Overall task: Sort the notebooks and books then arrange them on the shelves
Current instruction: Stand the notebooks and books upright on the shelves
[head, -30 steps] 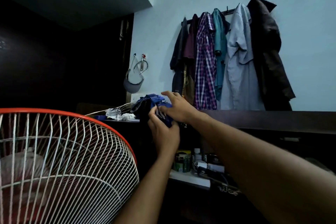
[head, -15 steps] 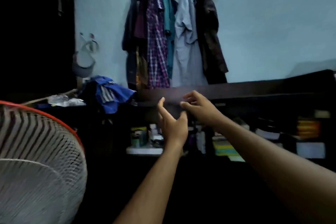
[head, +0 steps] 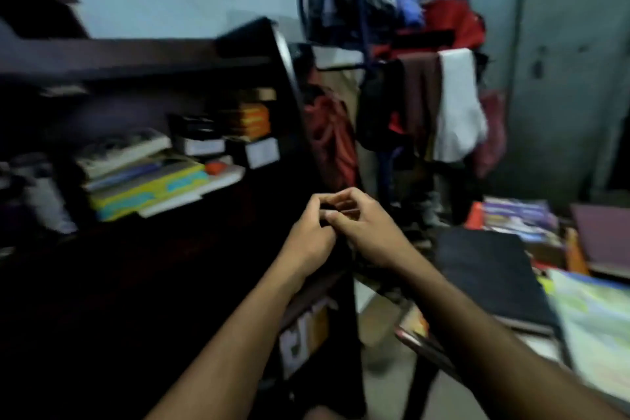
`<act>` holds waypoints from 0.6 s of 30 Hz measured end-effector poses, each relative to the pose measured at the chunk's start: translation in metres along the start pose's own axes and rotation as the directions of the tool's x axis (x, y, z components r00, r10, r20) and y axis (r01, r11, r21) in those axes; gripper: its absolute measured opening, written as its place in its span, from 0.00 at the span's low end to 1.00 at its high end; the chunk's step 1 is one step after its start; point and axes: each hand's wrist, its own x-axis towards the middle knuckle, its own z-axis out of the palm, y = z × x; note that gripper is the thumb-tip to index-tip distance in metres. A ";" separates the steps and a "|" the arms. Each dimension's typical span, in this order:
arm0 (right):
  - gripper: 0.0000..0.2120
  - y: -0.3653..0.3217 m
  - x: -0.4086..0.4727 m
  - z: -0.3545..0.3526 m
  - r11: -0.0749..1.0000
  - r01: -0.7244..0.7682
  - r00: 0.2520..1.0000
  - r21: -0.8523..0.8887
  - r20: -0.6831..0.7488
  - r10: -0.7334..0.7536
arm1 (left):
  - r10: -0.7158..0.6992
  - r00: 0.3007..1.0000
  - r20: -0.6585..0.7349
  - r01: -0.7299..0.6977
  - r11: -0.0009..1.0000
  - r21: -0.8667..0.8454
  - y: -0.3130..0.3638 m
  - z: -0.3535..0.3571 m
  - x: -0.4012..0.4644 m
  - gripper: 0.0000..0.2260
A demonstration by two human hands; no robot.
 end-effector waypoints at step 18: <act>0.25 0.060 -0.201 -0.195 0.852 -0.322 0.946 -0.412 -0.164 0.278 | 0.028 0.959 0.281 -0.173 0.846 0.505 0.058 0.212 -0.085 0.32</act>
